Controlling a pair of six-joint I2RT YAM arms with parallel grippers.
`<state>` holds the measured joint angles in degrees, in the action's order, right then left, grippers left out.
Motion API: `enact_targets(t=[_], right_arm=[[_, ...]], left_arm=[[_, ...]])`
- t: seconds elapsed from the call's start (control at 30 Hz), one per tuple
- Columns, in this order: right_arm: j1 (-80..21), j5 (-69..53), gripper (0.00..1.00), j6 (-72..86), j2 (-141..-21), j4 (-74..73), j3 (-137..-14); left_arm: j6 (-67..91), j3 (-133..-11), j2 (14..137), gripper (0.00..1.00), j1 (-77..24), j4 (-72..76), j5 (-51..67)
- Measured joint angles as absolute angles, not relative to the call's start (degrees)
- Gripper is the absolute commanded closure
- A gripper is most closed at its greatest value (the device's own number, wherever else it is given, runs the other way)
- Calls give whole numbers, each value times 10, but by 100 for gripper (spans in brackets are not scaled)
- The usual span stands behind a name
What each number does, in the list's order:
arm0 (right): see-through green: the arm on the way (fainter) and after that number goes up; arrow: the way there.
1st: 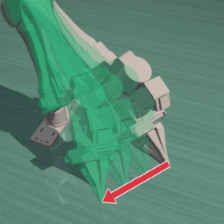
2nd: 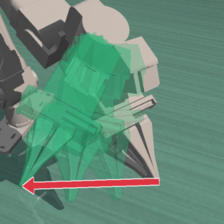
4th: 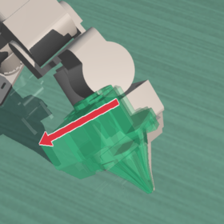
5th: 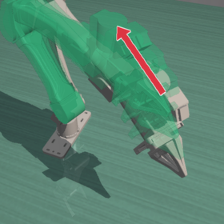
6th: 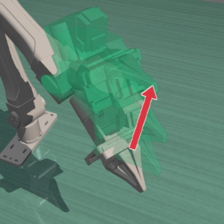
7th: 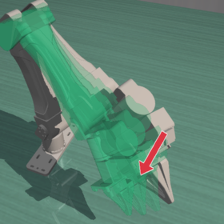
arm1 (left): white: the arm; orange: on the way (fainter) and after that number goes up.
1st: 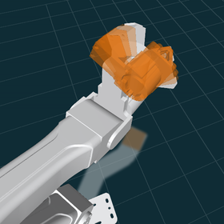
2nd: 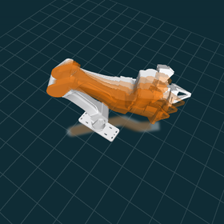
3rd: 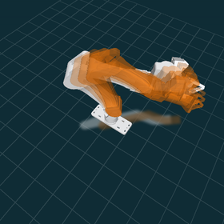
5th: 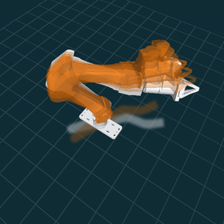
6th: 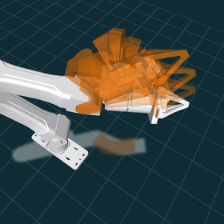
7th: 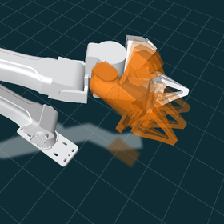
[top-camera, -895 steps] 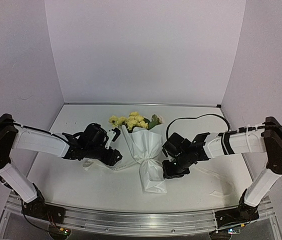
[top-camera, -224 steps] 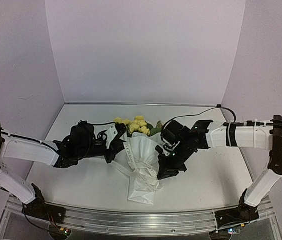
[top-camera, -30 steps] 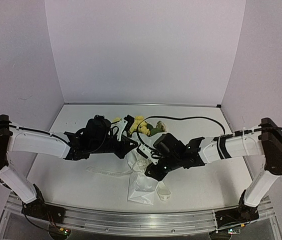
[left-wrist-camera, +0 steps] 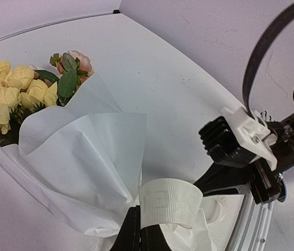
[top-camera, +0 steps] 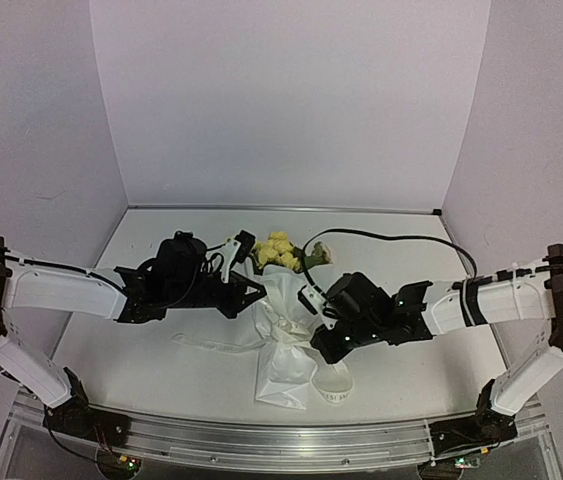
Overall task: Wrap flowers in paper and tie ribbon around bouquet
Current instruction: Cross the half-tied ribbon over the folded bouquet.
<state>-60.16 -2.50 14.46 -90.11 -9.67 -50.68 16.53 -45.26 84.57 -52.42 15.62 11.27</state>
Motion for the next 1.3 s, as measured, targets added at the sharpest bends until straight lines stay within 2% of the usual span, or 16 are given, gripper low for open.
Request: enact_targets(t=[0.33,0.67,0.8,0.9,1.07,1.3], right_arm=[[-602,-19,100,252,-956,-103,-558],[-601,-10,100,314,-983,-104,-578],[-600,-7,100,331,-991,-104,-581],[-599,-6,100,337,-995,-104,-584],[-598,-6,100,343,-998,-104,-591],[-598,-7,100,345,-1001,-103,-595]], left_arm=[[160,-397,800,100,-530,161,167],[137,-373,784,99,-589,166,184],[143,-350,766,96,-610,166,169],[168,-322,743,88,-619,166,141],[216,-269,708,84,-631,168,98],[246,-247,694,91,-649,166,78]])
